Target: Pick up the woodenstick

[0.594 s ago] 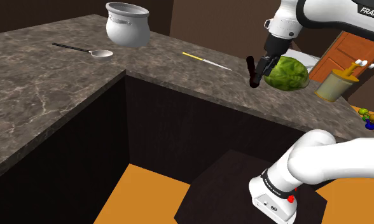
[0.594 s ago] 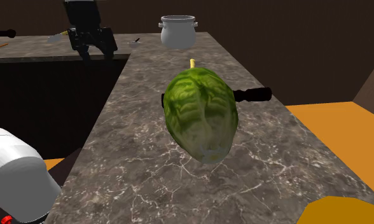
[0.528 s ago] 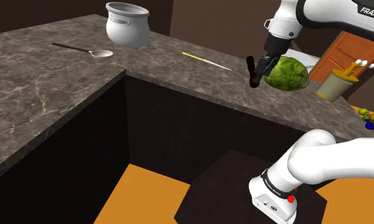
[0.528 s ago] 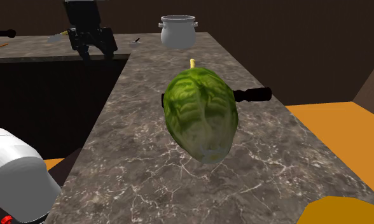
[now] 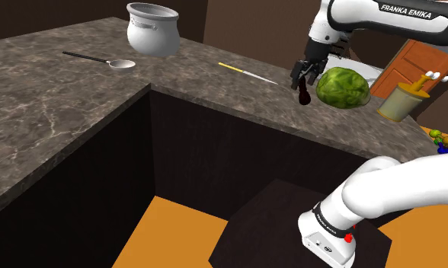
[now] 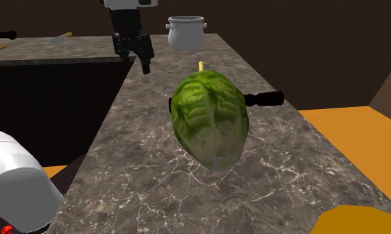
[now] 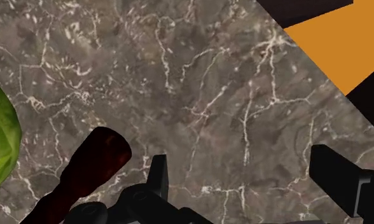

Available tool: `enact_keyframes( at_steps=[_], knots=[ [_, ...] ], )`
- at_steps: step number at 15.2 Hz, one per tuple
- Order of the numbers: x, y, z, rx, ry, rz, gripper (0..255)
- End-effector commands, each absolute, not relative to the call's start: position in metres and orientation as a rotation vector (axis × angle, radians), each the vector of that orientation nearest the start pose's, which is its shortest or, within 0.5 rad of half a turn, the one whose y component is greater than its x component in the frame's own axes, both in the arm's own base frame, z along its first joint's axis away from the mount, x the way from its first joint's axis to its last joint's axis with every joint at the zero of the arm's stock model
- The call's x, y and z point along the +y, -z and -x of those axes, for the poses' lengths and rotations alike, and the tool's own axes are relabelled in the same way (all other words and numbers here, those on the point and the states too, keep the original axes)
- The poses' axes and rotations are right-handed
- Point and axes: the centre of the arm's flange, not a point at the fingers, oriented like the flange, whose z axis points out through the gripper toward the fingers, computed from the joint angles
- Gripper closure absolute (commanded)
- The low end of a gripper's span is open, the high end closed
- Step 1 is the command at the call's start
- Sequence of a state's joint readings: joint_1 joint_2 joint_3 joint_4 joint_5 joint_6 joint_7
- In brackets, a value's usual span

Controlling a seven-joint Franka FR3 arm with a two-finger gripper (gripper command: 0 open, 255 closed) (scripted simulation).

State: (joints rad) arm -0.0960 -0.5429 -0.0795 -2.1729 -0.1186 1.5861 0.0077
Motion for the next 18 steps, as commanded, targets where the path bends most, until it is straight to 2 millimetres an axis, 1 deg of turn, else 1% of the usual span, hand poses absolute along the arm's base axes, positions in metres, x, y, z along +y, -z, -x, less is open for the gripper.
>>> enact_keyframes(
  at_steps=[1, 6, 10, 14, 18],
  knots=[
    [-0.107, -0.588, -0.386, 0.372, -0.072, 3.192, 0],
    [-0.162, -0.575, -0.419, 0.624, -0.050, 3.148, 0],
    [-0.210, -0.565, -0.440, 0.822, -0.032, 3.098, 0],
    [-0.260, -0.556, -0.454, 1.016, -0.014, 3.036, 0],
    [-0.311, -0.547, -0.462, 1.205, 0.004, 2.961, 0]
  ],
)
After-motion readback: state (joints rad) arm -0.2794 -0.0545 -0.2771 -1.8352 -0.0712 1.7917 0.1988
